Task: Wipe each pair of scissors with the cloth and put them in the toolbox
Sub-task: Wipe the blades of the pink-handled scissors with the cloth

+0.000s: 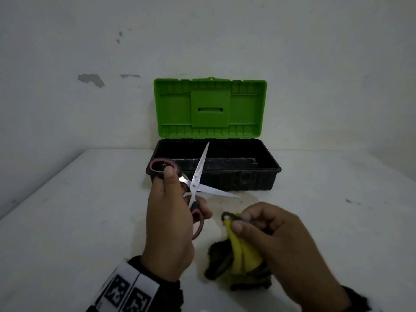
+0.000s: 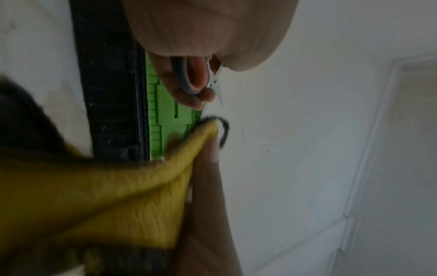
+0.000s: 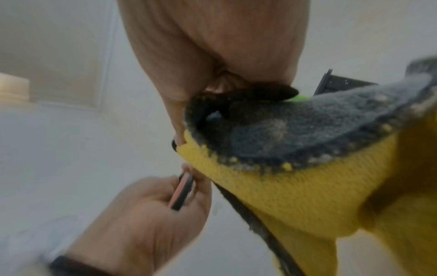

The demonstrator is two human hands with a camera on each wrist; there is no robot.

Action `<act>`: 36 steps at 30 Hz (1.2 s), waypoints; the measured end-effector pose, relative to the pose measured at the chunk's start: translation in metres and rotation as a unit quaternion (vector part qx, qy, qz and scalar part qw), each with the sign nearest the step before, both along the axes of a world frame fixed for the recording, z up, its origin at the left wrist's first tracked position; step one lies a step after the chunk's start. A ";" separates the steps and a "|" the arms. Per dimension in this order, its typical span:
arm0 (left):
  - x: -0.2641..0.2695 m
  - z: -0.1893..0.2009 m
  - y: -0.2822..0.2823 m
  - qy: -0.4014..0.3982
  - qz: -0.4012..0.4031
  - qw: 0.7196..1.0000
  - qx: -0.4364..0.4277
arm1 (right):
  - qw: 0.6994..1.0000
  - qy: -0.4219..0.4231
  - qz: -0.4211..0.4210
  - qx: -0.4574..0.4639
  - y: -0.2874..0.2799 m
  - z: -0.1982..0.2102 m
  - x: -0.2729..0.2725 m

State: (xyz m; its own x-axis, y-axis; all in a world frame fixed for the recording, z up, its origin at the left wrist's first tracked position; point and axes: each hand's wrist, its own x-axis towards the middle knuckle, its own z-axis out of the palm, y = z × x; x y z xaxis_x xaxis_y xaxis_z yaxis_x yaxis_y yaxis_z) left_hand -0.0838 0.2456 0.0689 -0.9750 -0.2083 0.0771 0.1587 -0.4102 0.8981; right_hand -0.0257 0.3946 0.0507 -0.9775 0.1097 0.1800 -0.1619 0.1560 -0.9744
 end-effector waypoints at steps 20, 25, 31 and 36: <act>0.013 -0.007 -0.009 0.015 -0.116 0.972 -0.204 | 0.974 0.136 -0.029 0.177 -0.013 0.019 -0.021; 0.015 -0.009 -0.010 0.053 -0.105 0.958 -0.262 | 0.968 0.137 -0.067 0.200 -0.027 0.000 -0.021; 0.014 -0.013 -0.009 0.072 -0.099 0.957 -0.262 | 0.972 0.107 -0.105 0.181 -0.026 -0.005 -0.023; 0.009 -0.011 -0.006 0.072 -0.096 0.957 -0.263 | 0.979 0.090 -0.117 0.144 -0.020 -0.002 -0.032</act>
